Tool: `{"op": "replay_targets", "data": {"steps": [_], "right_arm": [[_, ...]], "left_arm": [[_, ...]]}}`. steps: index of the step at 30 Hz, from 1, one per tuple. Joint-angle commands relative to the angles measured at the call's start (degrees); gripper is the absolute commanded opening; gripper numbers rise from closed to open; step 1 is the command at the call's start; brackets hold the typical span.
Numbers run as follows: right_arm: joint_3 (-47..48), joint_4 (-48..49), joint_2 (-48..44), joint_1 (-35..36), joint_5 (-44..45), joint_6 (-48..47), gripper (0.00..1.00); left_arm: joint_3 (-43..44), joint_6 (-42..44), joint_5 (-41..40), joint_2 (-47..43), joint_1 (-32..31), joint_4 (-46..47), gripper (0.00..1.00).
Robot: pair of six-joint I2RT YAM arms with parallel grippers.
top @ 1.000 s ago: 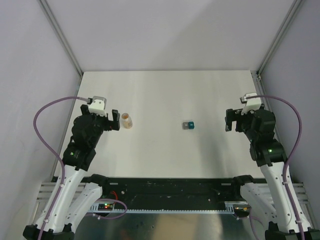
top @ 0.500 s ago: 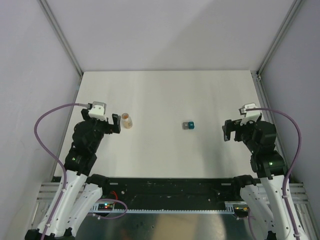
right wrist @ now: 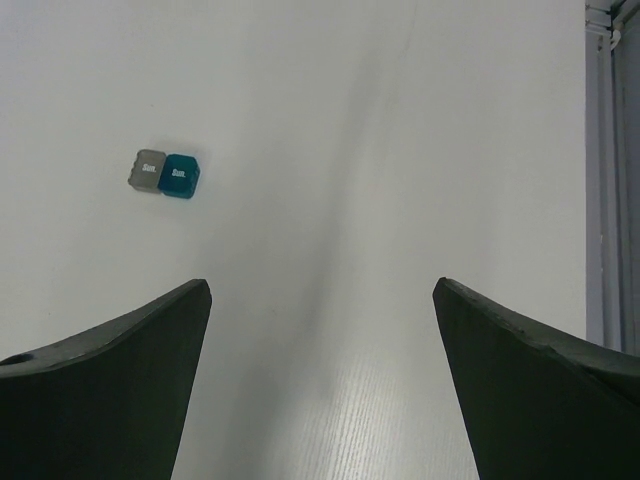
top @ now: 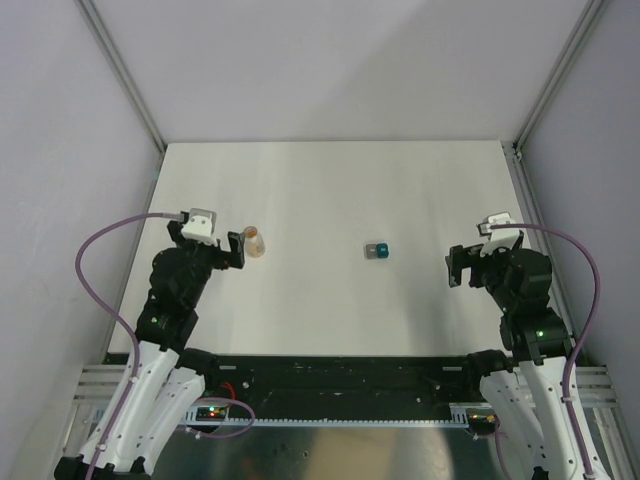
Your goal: Sort the pills into containers
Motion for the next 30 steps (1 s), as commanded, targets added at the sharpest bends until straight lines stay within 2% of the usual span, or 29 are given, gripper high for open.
{"op": "replay_targets", "data": {"steps": [1,30], "right_arm": [[-0.3,1.9,-0.2,-0.5,-0.6,-1.7,0.99],[-1.6,2.7,-0.4,-1.1,-1.0,-2.6,0.99]], "left_arm": [[-0.8,1.3,-0.5,-1.0,0.7,4.0,1.00],[-2.5,0.8,-1.3,-1.3,1.6,5.0,1.00]]}}
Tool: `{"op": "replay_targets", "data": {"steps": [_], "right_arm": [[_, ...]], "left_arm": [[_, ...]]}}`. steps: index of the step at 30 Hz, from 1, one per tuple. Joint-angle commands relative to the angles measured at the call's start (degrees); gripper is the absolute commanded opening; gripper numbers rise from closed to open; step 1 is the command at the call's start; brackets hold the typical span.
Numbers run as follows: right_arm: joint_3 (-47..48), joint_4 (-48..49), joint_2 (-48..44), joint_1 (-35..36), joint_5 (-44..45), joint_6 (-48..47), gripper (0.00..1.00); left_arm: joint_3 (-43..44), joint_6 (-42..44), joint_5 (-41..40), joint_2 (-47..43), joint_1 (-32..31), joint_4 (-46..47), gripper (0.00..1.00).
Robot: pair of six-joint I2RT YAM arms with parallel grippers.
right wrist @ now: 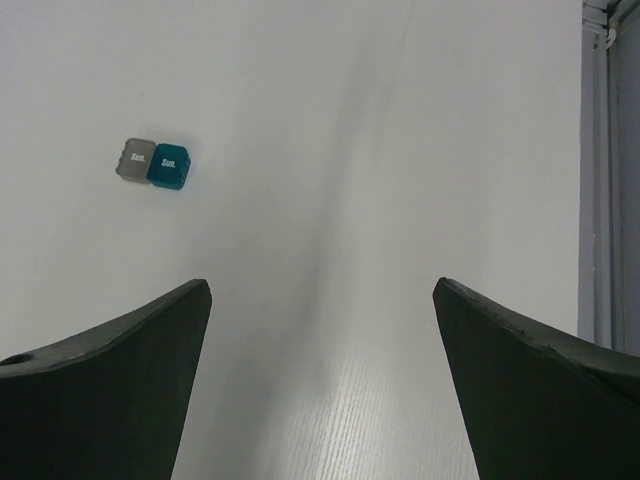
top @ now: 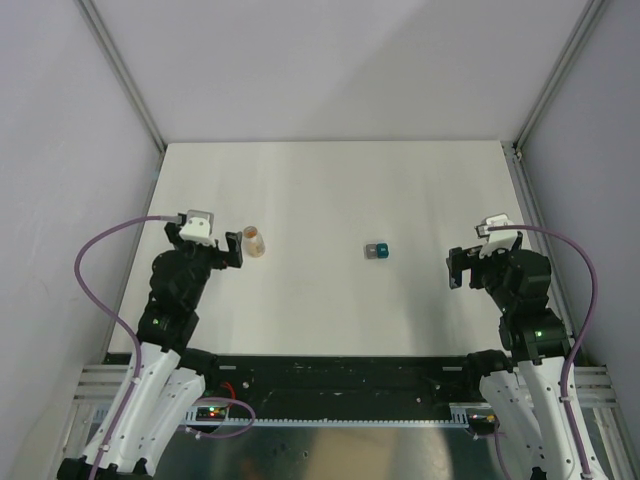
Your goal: Sort the pills into containers
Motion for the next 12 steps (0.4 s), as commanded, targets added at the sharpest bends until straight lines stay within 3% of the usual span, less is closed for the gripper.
{"op": "replay_targets", "data": {"steps": [1,12], "right_arm": [[-0.6,2.5,-0.1,-0.2,-0.3,-0.6,0.99],[-0.9,3.1,0.2,-0.4,-0.1,-0.5,0.99]], "left_arm": [[-0.5,0.5,-0.2,-0.6,0.6,2.3,1.00],[-0.7,0.6,0.1,-0.5,0.6,2.5,1.00]]}}
